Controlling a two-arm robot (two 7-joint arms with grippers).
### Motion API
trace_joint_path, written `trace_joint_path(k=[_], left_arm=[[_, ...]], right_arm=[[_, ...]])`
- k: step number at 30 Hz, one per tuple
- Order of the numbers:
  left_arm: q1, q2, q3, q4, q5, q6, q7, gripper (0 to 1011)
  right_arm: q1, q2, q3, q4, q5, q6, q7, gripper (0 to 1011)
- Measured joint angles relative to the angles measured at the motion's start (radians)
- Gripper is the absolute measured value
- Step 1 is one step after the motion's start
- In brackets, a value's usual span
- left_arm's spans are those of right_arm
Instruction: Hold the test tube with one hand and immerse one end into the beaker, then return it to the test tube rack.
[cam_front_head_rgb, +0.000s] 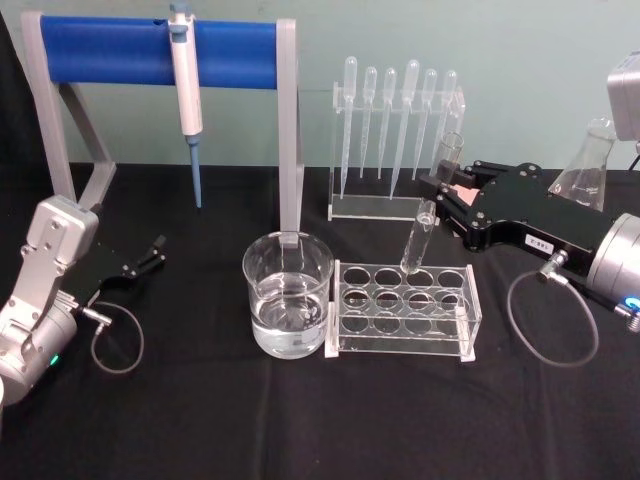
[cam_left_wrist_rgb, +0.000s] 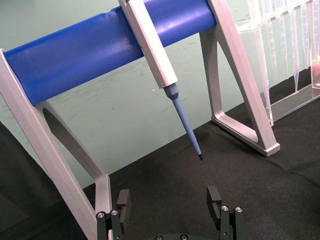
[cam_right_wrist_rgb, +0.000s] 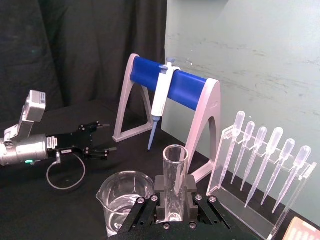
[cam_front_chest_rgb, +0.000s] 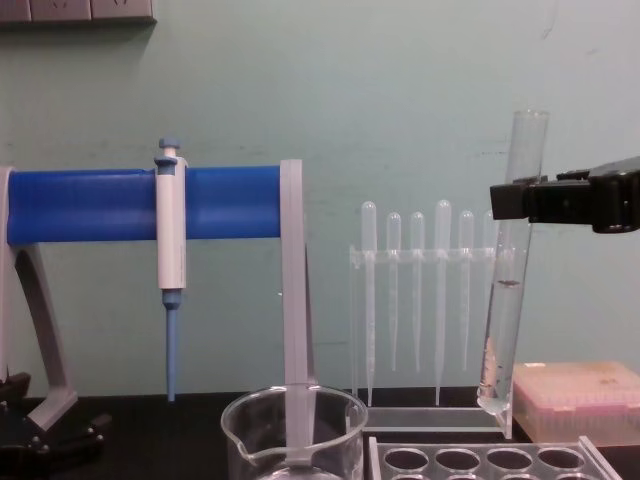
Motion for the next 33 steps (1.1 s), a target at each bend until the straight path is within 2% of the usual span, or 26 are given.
trace_joint_path(k=[33], left_arm=[[0.0, 0.0, 0.0, 0.0, 0.0, 0.0, 0.0, 1000]], right_arm=[[0.0, 0.0, 0.0, 0.0, 0.0, 0.0, 0.0, 241]])
